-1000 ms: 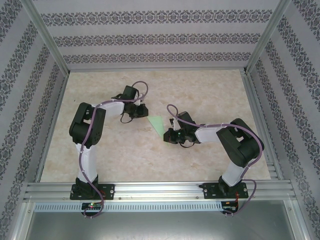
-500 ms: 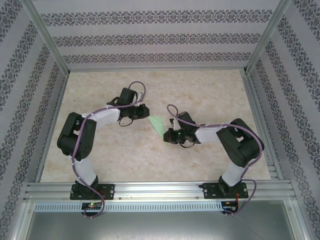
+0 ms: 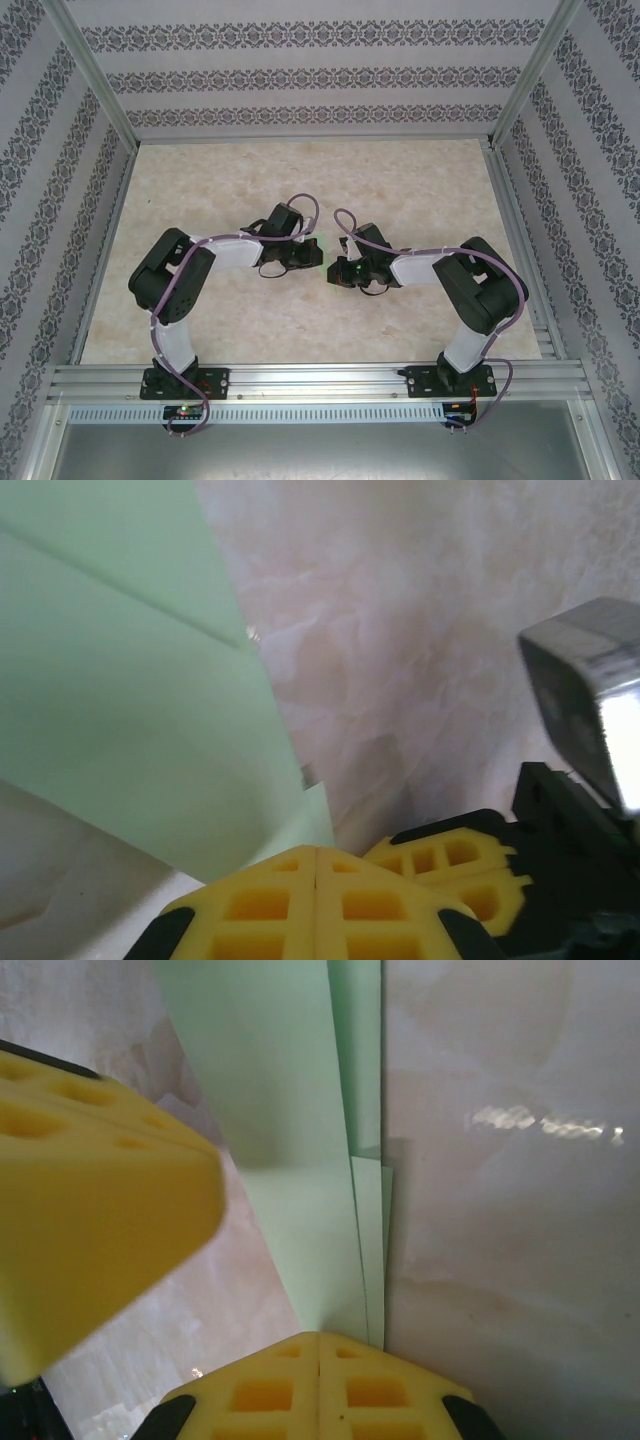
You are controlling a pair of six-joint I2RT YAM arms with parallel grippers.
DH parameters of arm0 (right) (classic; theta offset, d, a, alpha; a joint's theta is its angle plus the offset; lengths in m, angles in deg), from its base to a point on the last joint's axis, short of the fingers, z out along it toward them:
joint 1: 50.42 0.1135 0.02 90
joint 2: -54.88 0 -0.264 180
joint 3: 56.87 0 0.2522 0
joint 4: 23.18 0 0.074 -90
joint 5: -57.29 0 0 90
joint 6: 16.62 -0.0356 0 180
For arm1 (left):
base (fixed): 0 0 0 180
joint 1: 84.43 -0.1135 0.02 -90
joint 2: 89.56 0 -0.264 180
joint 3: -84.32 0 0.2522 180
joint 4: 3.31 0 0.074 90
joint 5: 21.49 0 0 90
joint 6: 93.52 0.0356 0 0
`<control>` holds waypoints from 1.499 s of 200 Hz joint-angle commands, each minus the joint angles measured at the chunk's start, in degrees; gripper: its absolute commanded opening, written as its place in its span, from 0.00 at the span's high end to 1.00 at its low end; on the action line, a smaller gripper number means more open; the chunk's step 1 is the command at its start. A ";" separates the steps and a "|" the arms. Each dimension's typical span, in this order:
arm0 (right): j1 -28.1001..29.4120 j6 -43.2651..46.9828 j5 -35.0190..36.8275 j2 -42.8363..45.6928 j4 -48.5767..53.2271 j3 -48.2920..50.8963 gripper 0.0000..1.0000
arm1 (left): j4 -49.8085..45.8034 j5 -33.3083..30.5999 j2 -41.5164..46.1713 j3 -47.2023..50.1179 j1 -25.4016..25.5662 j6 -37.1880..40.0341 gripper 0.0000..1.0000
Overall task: Fold a paper plane with a square sheet of paper (pick it up from the middle)
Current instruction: Fold the wing for the fifth time at the center of the table.
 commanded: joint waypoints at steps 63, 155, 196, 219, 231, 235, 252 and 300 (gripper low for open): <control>0.55 -0.19 6.35 -6.16 11.59 5.40 0.98 | 1.96 -1.82 -5.13 0.36 -0.75 1.21 0.95; 0.55 0.86 7.24 -7.56 11.93 7.46 0.98 | 0.16 -2.29 -5.65 -2.61 -7.92 5.08 0.95; 0.47 0.78 7.15 -7.39 11.94 7.60 0.99 | -3.52 -3.15 -8.23 -7.35 -10.71 7.21 0.95; 0.47 0.69 7.20 -7.31 11.90 7.59 0.99 | -4.27 -3.19 -9.32 -8.77 -12.16 8.05 0.95; 0.47 0.60 7.25 -7.26 11.94 7.60 0.99 | -4.59 -3.27 -9.82 -9.20 -12.87 8.67 0.95; 0.47 0.60 7.24 -7.22 11.94 7.56 0.99 | -4.56 -3.27 -9.93 -9.21 -13.13 8.91 0.95; 0.48 0.60 7.24 -7.13 12.01 7.60 0.99 | -4.31 -3.17 -10.53 -8.84 -14.43 9.73 0.95; 0.33 0.57 7.15 -7.03 11.81 8.02 0.99 | -2.83 -1.46 -12.17 -9.18 -17.52 10.30 0.94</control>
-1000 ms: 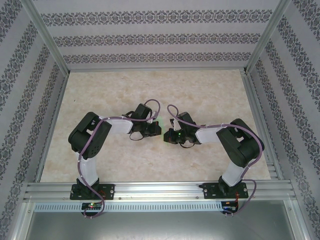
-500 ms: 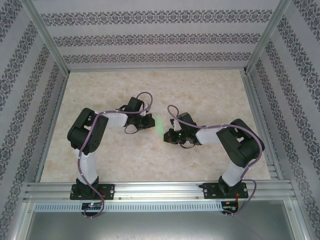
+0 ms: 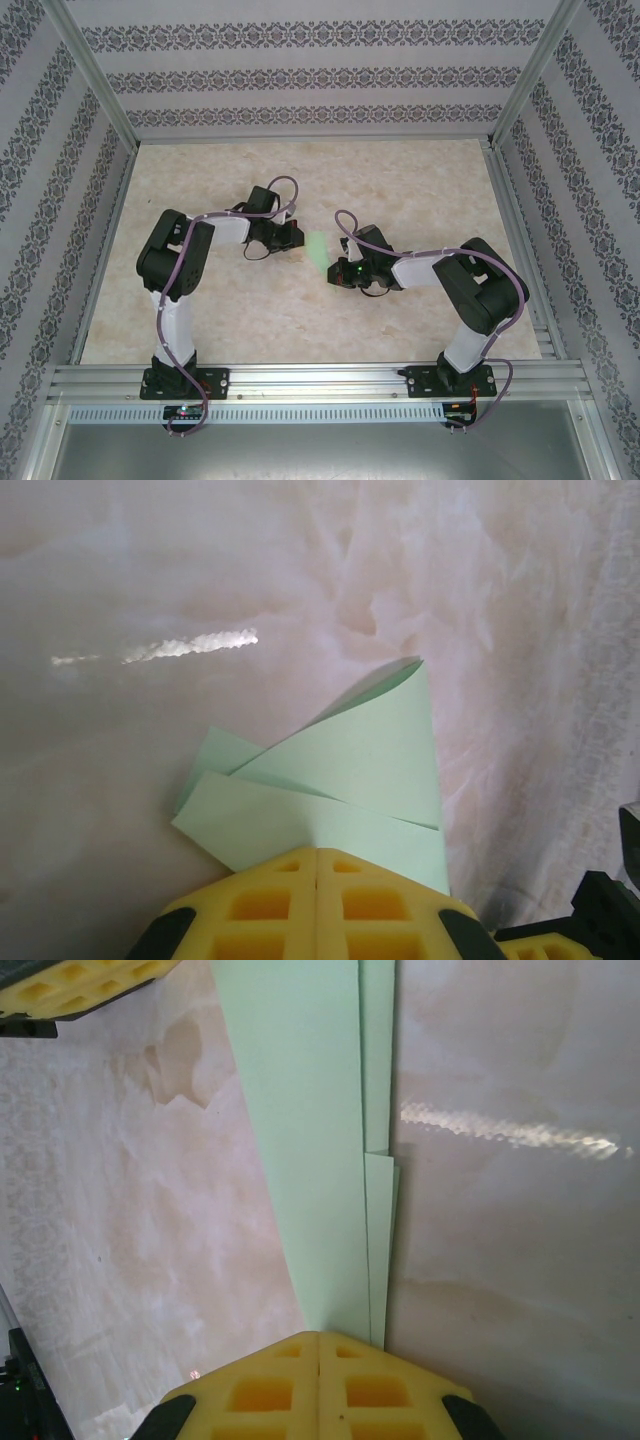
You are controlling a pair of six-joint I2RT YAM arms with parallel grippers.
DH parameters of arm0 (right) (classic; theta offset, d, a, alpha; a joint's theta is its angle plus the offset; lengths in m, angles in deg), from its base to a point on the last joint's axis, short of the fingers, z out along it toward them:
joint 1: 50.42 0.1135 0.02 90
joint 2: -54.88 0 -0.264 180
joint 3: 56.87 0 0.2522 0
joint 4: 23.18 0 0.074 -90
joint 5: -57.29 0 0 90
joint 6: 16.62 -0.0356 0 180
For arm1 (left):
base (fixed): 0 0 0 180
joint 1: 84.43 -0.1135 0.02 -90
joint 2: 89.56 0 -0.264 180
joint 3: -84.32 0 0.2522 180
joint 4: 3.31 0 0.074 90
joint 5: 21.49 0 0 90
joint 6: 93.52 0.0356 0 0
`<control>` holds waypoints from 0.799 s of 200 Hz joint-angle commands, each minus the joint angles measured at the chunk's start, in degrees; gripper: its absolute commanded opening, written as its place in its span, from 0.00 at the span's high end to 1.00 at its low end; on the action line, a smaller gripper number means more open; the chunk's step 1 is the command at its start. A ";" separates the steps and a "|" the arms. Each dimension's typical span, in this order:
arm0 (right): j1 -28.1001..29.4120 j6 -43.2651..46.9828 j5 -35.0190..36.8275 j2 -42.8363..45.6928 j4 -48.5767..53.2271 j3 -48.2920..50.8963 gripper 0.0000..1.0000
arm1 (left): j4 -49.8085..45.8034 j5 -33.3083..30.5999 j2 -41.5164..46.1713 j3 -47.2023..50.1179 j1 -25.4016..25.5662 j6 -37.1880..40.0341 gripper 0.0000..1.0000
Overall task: Fold a paper plane with a square sheet of paper (pick it up from the middle)
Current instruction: Fold the wing for the fifth time at the center of the table.
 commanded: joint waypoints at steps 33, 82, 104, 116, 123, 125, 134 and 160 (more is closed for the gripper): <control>0.49 0.40 7.39 -6.65 15.33 5.86 0.99 | -0.33 -8.71 -3.23 -3.78 -5.82 3.45 0.94; 0.47 0.24 7.16 -5.46 15.39 5.63 0.99 | -6.24 -9.22 0.12 -8.50 -6.71 6.88 0.94; 0.49 0.23 6.53 -3.78 15.82 4.68 0.99 | -6.60 -8.43 5.31 -6.83 -5.60 6.77 0.94; 0.45 0.23 6.19 -2.61 16.34 3.76 0.98 | -5.60 -8.13 8.64 -4.50 -4.40 5.88 0.94; 0.45 0.29 5.92 -1.78 16.74 3.15 0.98 | -4.64 -7.74 10.18 -2.87 -3.51 5.05 0.94; 0.46 0.29 5.85 -1.56 16.93 2.98 0.98 | -4.39 -7.59 10.68 -2.44 -3.27 4.80 0.94; 0.44 0.39 5.54 -0.47 17.32 2.18 0.98 | -2.65 -6.73 11.93 -0.33 -2.01 3.34 0.94; 0.50 0.75 4.68 2.27 18.44 -0.21 0.98 | 0.89 -5.34 12.94 3.74 2.07 0.68 0.94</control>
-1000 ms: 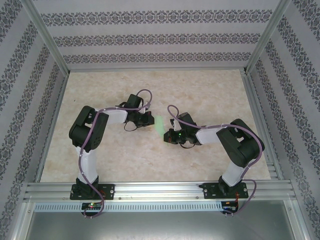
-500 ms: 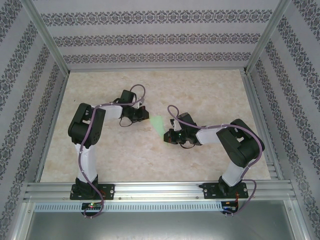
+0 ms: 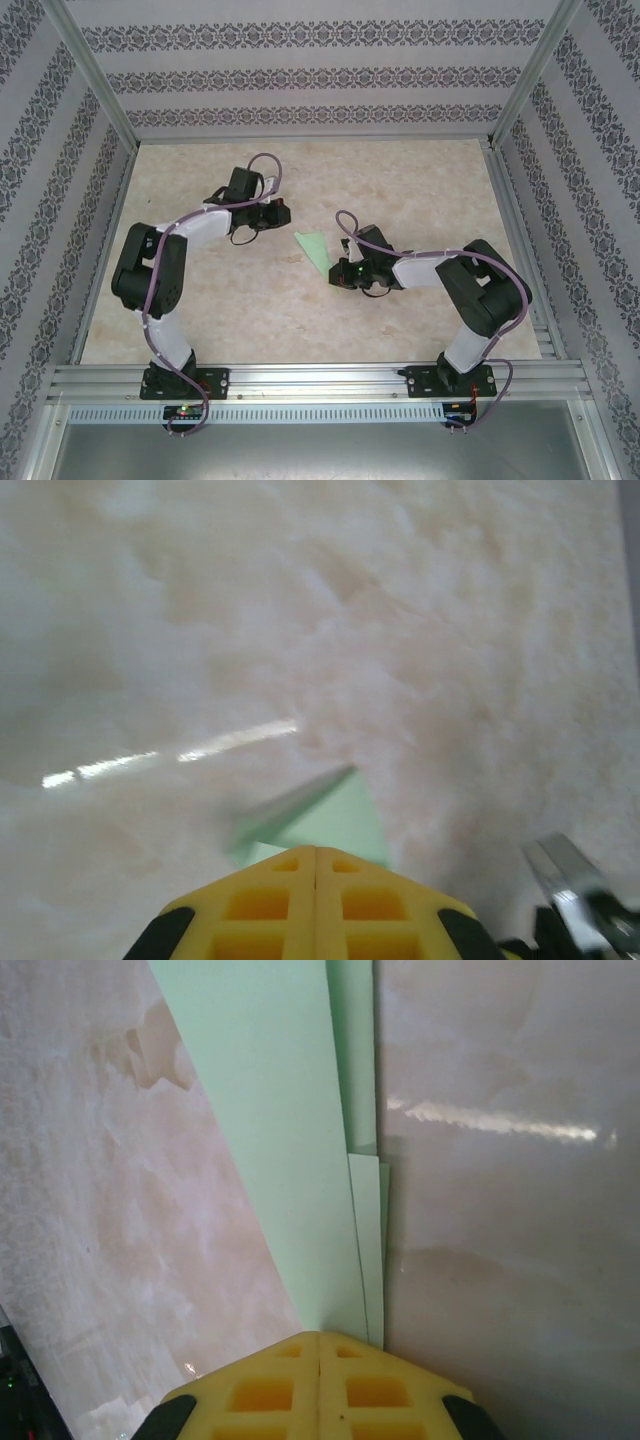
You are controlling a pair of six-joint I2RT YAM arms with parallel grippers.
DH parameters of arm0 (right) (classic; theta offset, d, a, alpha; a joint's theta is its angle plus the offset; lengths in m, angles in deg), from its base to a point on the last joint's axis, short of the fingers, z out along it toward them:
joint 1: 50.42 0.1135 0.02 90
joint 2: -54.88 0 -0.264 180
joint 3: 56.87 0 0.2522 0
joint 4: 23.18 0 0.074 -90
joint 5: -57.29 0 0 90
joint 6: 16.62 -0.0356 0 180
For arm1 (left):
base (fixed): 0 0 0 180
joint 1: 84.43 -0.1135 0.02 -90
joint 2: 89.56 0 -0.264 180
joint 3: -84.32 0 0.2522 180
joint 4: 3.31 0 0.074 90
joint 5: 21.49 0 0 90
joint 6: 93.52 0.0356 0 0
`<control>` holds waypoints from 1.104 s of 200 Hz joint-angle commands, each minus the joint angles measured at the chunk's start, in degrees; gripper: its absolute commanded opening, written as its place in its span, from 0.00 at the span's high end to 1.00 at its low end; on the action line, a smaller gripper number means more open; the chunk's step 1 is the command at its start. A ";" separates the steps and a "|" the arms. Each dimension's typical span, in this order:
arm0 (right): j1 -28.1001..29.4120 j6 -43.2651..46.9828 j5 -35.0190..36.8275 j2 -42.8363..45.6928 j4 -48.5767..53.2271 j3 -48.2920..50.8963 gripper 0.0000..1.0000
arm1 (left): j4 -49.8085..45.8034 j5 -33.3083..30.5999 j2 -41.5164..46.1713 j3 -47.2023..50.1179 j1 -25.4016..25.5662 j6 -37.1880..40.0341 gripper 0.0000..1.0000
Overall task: Fold a paper plane with a square sheet of paper (pick it up from the middle)
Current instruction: Fold the wing for the fifth time at the center of the table.
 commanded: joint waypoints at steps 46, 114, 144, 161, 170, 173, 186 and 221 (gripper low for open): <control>0.36 0.60 1.09 4.27 12.37 -3.25 0.95 | 9.06 2.47 -4.00 6.55 7.41 -6.09 0.95; 0.85 1.44 -0.47 0.96 12.38 -10.48 0.94 | 8.99 1.83 -8.41 5.33 8.21 -6.02 0.96; 1.55 2.67 -1.27 -3.69 13.36 -14.79 0.94 | 7.53 0.36 -8.78 5.24 8.36 -5.94 0.96; 1.77 3.58 -1.68 -6.39 14.29 -16.98 0.94 | 4.80 -1.13 -9.04 4.46 8.60 -4.88 0.97; 1.80 3.75 -1.87 -7.63 14.46 -17.87 0.94 | 3.65 -1.80 -9.34 4.23 8.63 -4.48 0.97; 1.75 3.82 -1.87 -7.95 14.58 -17.98 0.94 | 3.36 -2.05 -9.39 4.19 8.68 -4.42 0.98; 1.60 4.00 -1.96 -8.93 14.62 -18.14 0.94 | 2.34 -2.79 -9.70 4.13 8.79 -4.24 0.98; 1.19 4.34 -1.75 -8.37 13.77 -14.23 0.95 | -0.88 -5.54 -10.35 3.70 9.03 -3.98 0.99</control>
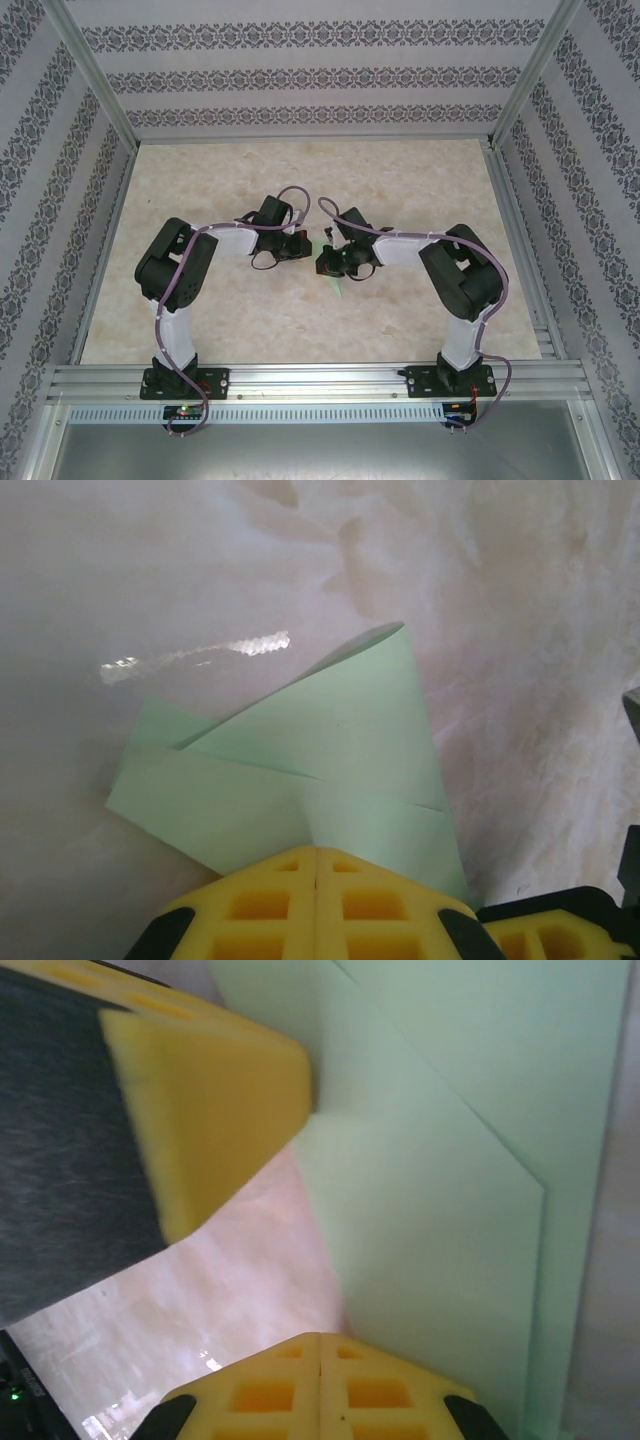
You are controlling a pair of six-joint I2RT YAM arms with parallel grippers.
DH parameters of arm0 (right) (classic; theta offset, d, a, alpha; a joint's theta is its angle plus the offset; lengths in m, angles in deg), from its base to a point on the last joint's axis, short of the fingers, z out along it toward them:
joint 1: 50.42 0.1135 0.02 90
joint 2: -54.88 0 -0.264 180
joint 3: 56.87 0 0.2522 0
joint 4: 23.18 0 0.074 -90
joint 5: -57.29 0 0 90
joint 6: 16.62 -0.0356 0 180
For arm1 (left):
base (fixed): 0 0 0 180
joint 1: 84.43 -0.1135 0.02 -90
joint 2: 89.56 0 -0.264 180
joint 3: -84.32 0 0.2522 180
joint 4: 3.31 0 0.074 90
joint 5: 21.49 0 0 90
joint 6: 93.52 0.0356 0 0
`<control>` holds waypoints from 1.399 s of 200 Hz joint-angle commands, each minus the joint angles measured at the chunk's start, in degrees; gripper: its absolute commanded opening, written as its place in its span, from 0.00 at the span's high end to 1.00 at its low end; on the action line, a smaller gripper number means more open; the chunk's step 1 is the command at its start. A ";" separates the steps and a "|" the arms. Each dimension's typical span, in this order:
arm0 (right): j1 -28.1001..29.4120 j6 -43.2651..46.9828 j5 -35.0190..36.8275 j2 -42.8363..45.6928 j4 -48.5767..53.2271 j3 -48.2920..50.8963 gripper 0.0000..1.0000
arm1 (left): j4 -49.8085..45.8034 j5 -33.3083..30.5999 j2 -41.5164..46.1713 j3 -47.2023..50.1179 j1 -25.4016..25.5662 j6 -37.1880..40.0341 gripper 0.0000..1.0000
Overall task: Fold a paper plane with a square sheet of paper (pick it up from the middle)
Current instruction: Fold the wing for the fifth time at the center of the table.
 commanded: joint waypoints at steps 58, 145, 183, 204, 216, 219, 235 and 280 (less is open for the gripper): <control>-0.31 0.02 -0.76 7.44 -2.96 15.16 0.96 | -7.04 -6.75 -3.14 -0.97 0.70 1.00 0.99; -0.52 -3.48 1.98 20.88 -4.66 27.22 0.95 | -9.36 -6.57 -2.73 -3.82 0.77 1.24 0.98; -2.05 -0.88 8.75 31.16 4.77 22.83 0.76 | -13.45 -4.86 1.33 -8.42 0.98 -0.51 0.89; -4.14 0.49 13.27 35.18 7.28 20.32 0.61 | -19.55 -7.94 4.56 -12.19 2.02 -0.62 0.79; -5.30 1.19 16.52 36.56 8.09 19.12 0.51 | -23.87 -10.99 5.86 -14.27 2.83 -0.88 0.71; -5.58 1.25 17.46 36.92 8.17 18.88 0.49 | -24.97 -11.75 6.23 -14.71 2.96 -1.07 0.70; -7.07 1.49 21.08 37.97 7.79 18.24 0.39 | -30.52 -16.26 7.06 -17.21 4.35 -2.34 0.61; -12.49 -0.40 23.90 39.17 3.40 20.48 0.18 | -43.48 -30.65 5.71 -24.85 11.28 -8.47 0.44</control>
